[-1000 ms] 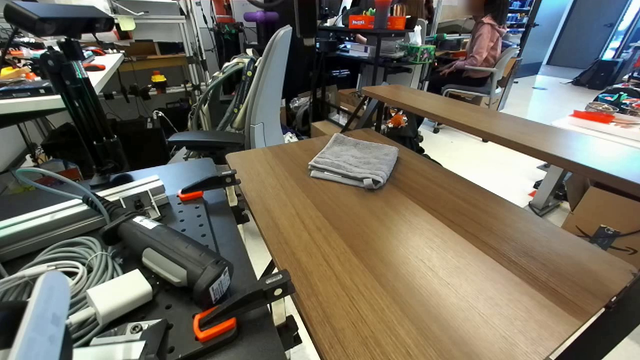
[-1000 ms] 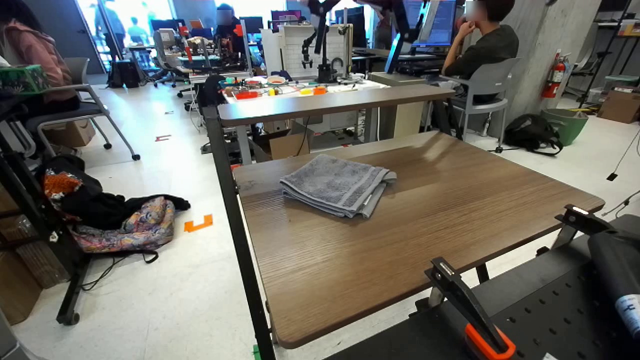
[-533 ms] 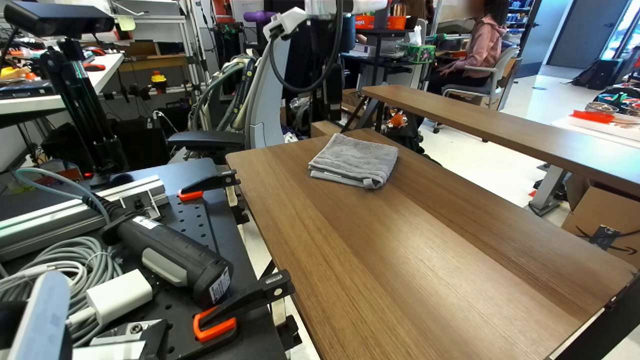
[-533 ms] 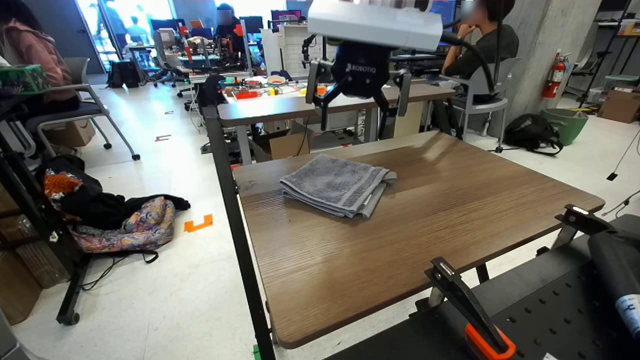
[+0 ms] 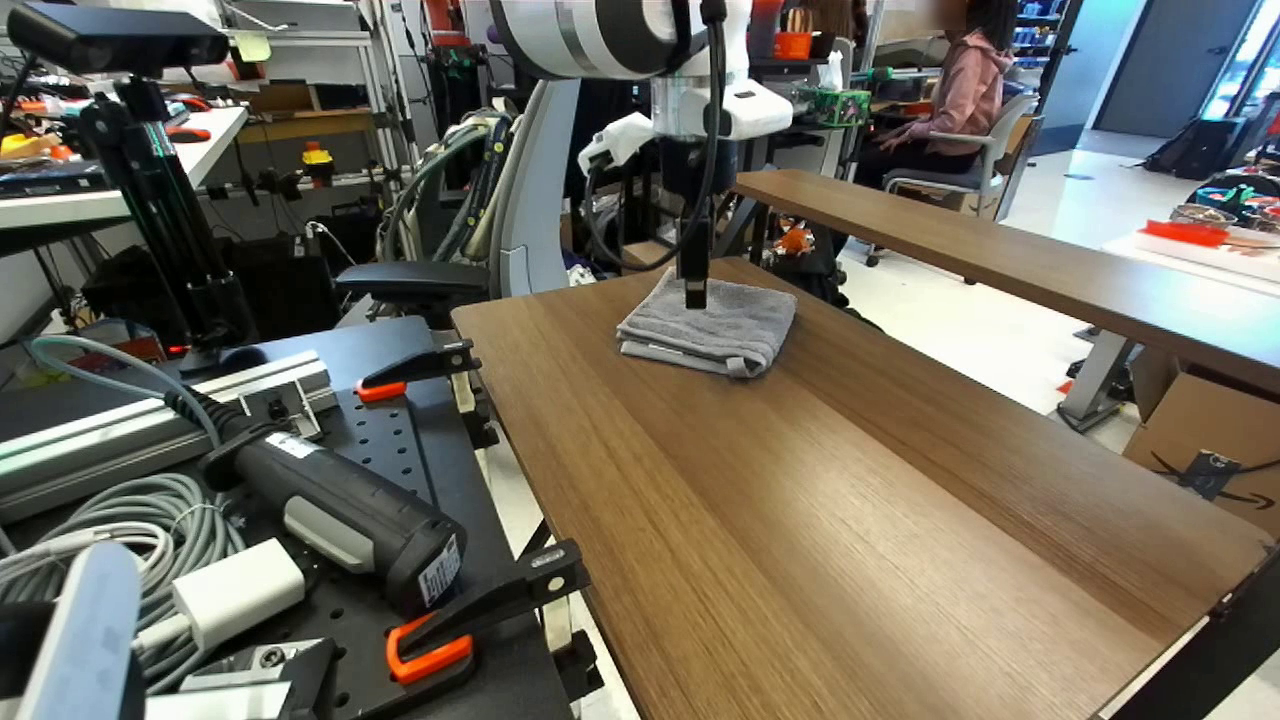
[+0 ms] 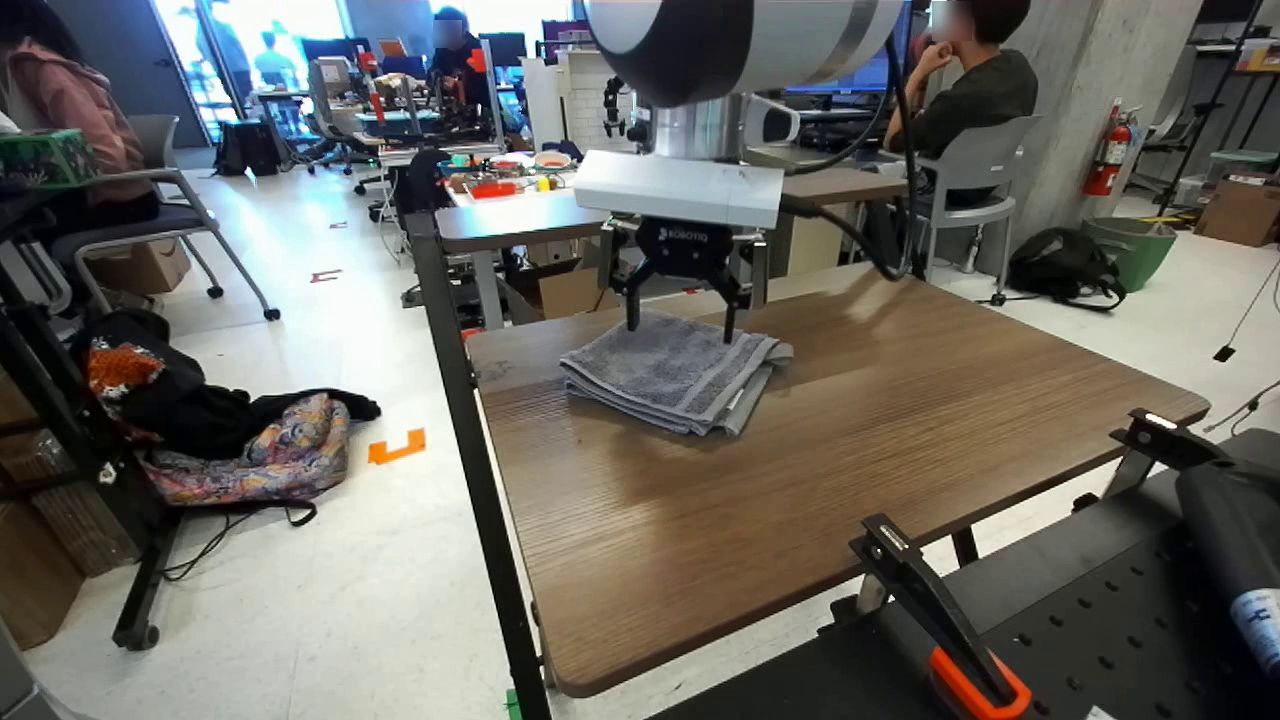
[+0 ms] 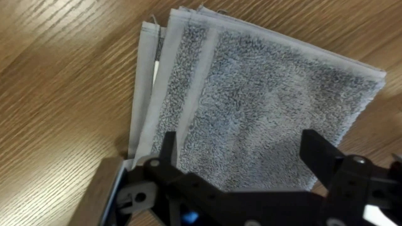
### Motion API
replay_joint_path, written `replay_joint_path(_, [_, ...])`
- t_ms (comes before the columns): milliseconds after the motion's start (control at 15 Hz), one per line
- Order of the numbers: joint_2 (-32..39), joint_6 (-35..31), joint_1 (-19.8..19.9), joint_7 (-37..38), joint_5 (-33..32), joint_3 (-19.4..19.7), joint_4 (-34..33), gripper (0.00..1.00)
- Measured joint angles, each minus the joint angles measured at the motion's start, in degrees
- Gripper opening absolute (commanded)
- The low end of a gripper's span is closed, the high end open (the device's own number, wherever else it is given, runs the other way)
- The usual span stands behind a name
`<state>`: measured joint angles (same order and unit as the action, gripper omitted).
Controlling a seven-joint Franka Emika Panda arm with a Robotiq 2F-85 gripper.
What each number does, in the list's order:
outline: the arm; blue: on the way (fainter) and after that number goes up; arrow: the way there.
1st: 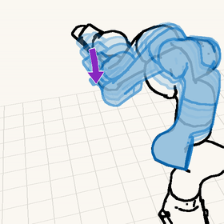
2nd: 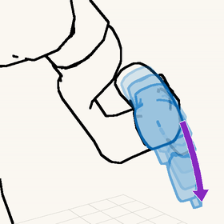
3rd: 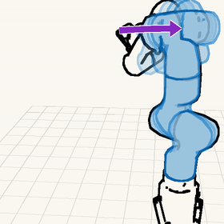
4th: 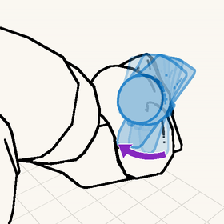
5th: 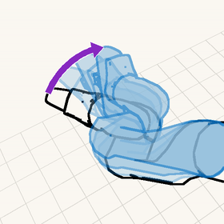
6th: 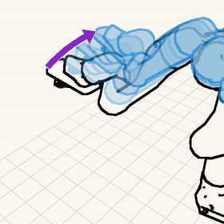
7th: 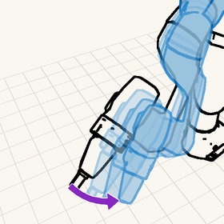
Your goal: Move the towel to the right
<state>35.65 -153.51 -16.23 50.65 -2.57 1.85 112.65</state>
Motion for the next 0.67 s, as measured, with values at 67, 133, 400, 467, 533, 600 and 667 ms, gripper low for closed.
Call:
replay_joint_path(67, [1.2,0.1,0.0,0.0,0.1,0.0,-1.0,1.00])
replay_joint_path(133, [2.1,0.2,0.0,0.0,0.1,0.0,-1.8,1.00])
replay_joint_path(400, [4.6,0.7,0.0,0.0,0.2,0.2,-4.0,1.00])
replay_joint_path(467, [5.0,0.8,0.0,0.0,0.3,0.3,-4.3,1.00])
replay_joint_path(533, [5.3,0.9,0.0,0.0,0.3,0.4,-4.5,1.00])
replay_joint_path(600, [5.5,1.2,0.0,0.0,0.3,0.6,-4.5,1.00])
replay_joint_path(667, [5.7,1.5,0.0,0.0,0.3,0.7,-4.5,1.00])
